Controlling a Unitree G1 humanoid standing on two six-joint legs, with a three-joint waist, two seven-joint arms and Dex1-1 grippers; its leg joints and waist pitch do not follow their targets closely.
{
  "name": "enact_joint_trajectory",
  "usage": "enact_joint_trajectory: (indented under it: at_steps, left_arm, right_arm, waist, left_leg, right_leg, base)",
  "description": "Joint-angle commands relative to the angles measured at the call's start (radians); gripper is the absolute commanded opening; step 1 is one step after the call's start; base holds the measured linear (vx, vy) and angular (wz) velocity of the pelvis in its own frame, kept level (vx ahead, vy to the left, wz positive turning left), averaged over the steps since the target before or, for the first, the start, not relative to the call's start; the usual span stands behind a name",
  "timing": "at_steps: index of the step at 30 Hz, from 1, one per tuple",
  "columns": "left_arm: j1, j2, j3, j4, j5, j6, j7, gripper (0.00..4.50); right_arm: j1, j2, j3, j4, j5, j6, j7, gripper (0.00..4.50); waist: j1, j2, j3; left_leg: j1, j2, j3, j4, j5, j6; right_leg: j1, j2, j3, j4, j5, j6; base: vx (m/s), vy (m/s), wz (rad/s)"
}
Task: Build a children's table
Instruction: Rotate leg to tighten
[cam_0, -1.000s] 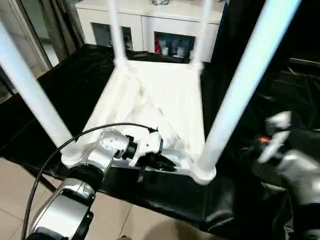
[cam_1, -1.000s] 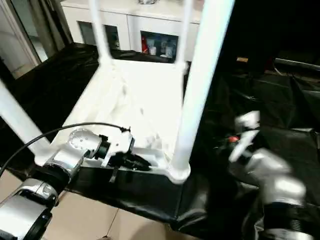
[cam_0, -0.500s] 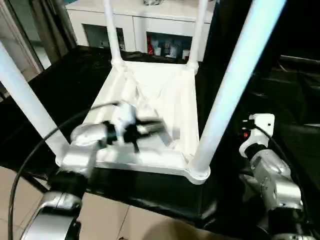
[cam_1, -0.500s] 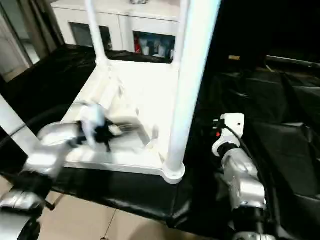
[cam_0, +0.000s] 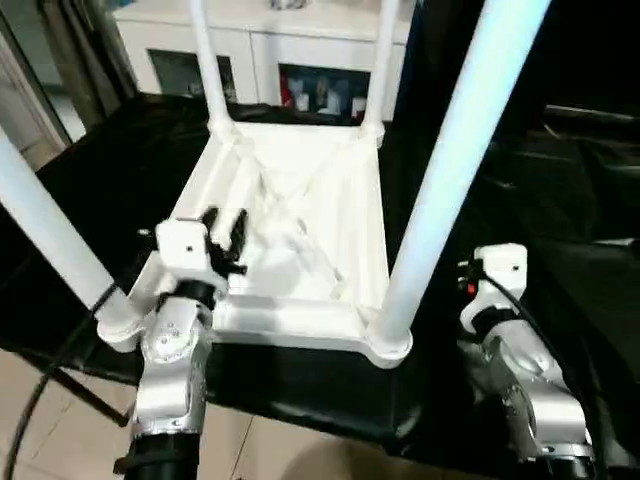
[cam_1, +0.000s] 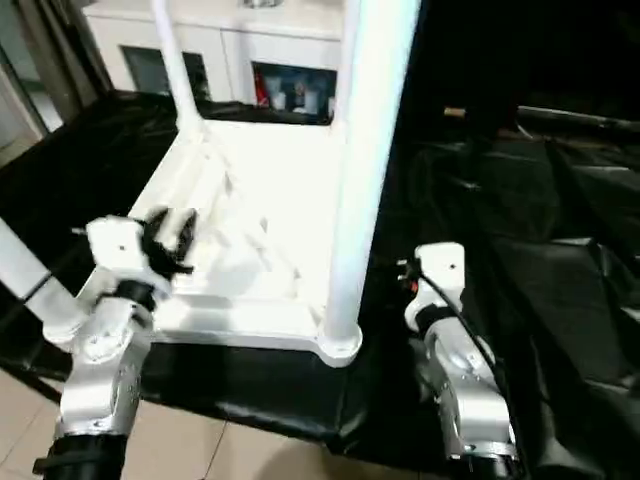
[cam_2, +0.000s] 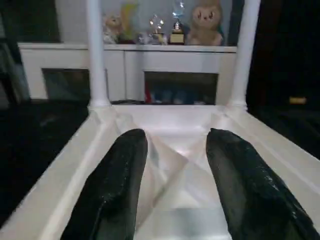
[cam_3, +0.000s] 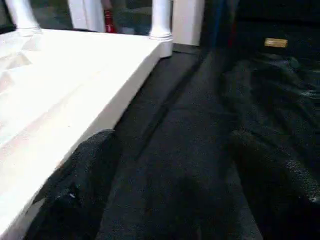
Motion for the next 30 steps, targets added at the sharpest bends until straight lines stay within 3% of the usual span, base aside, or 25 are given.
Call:
enact_joint_trajectory:
  at_steps: [1, 30]
  left_arm:
    - [0.015, 0.001, -0.016, -0.01, 0.04, 0.009, 0.034, 2.3]
    - [0.043, 0.037, -0.081, -0.033, 0.054, 0.042, 0.074, 2.3]
  right_arm:
    - [-0.005, 0.004, -0.001, -0.007, -0.004, 0.017, -0.013, 3.75]
    - [-0.01, 0.004, 0.058, 0.011, -0.019, 0.014, -0.001, 3.75]
  waist:
    - [-0.002, -0.009, -0.059]
    - [0.002, -0.01, -0.064]
  left_leg:
    - [0.001, 0.011, -0.002, -0.063, -0.254, 0.04]
    - [0.002, 0.01, 0.0, -0.054, -0.206, 0.058]
  right_leg:
    - [0.05, -0.026, 0.032, -0.074, -0.235, -0.118]
    - [0.052, -0.028, 0.033, -0.065, -0.179, -0.144]
  base:
    - [0.0, 0.0, 0.0]
    - [0.0, 0.0, 0.0]
